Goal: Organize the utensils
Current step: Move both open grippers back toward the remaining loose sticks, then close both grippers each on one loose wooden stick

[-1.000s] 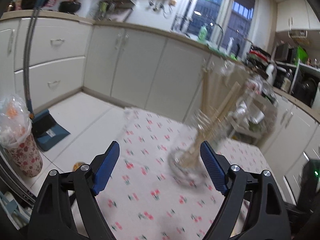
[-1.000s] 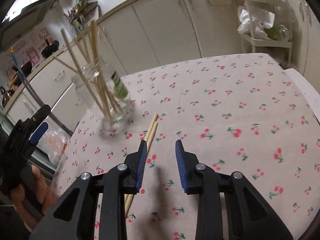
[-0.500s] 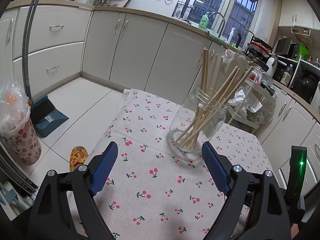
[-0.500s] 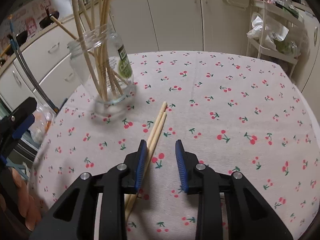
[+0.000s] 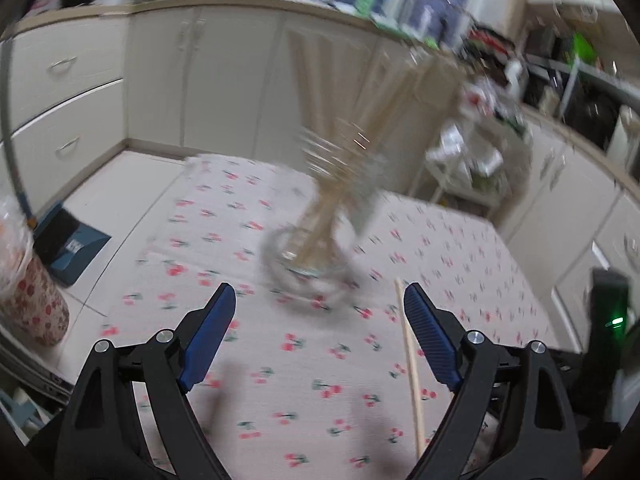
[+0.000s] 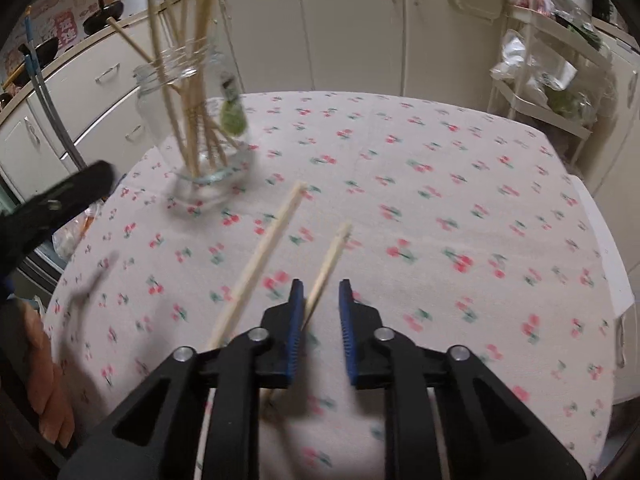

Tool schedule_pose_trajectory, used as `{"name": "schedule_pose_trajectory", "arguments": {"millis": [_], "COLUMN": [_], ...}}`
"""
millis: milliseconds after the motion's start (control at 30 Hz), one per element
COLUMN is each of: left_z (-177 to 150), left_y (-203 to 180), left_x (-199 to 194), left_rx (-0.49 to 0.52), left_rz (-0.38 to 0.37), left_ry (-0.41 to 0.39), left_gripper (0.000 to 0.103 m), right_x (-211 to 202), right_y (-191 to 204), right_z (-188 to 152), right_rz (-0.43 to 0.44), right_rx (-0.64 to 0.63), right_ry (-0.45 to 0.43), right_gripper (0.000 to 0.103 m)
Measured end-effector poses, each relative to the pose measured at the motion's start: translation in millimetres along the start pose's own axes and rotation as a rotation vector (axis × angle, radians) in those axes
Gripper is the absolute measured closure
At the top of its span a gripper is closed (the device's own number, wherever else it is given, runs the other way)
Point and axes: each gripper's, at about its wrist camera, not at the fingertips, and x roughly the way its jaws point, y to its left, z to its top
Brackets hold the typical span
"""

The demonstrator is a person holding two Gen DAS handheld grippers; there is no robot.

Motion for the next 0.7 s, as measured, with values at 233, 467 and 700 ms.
{"name": "schedule_pose_trajectory", "arguments": {"millis": [233,467,700], "left_z": [-3,-5,-14], "left_y": [-57,-80,-63], "left_x": [55,90,69], "left_rx": [0.144,0.245,0.182], "left_rz": [0.03,0.092,0.059], "left_ry": [0.142,0.234,0.253], "left_gripper": [0.021,0.078,0.098], "right_x": [-18,-19,-16], "right_y": [-47,-52,-28], "right_z": [-17,-19,-20], "right_rz": [0.023,0.076,0.125], "right_rx": [0.086,0.113,0.03], "right_ry": [-0.011,-0.024,-0.011], "right_gripper": [0.088,0.088,0.088]}}
